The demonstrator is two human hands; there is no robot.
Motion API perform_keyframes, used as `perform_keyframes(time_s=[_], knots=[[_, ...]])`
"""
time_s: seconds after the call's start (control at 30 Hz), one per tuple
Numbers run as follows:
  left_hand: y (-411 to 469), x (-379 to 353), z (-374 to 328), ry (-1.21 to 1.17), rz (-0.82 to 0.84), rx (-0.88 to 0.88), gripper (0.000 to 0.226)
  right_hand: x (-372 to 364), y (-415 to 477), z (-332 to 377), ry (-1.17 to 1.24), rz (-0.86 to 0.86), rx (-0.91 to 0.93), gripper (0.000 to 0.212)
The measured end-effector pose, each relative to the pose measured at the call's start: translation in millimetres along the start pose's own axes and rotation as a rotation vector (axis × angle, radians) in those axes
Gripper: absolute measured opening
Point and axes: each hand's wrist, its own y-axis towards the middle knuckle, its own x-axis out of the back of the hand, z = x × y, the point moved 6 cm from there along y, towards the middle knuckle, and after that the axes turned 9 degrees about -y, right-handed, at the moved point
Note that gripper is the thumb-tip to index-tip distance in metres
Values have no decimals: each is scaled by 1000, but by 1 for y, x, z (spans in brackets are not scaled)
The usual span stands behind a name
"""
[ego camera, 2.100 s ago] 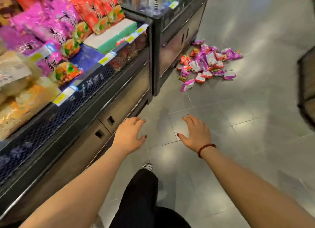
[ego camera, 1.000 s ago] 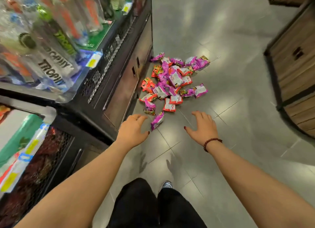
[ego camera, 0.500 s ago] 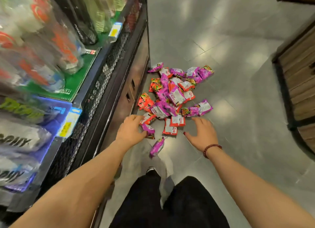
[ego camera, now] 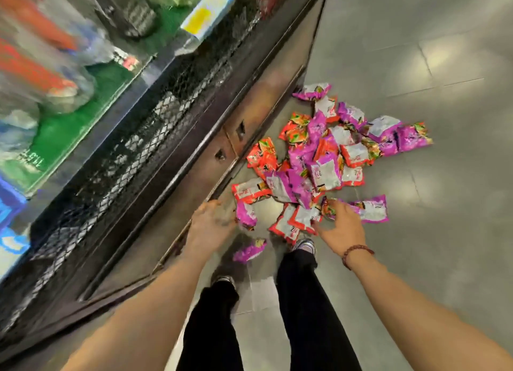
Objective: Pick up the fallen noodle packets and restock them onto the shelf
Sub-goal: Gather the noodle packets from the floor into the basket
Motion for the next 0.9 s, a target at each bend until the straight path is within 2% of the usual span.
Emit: perform_keyframes(time_s=[0.13,0.23,0.37,0.43,0.57,0.77,0.9], knots=[[38,-55,30,-193,-82,268,71,-34,78,-17,52,89,9,55],[78,-103,66,-304,-142,372,66,-72,136,-29,59,104,-2,48],[143,-168,124,-400,-163,487,86,-143,208,-58,97,144,-39,72],[176,-195,154,-421,-202,546,91,-176,239,-72,109,137,-57,77],[230,-248,210,-423,-261,595,92,-238,286,-107,47,117,-75,80],[278,-305,282,-527,-333,637,88,-310,328,-144,240,30,-81,86],[286,-318,311,-594,-382,649,82,-326,329,-150,329,-75,-118,78]])
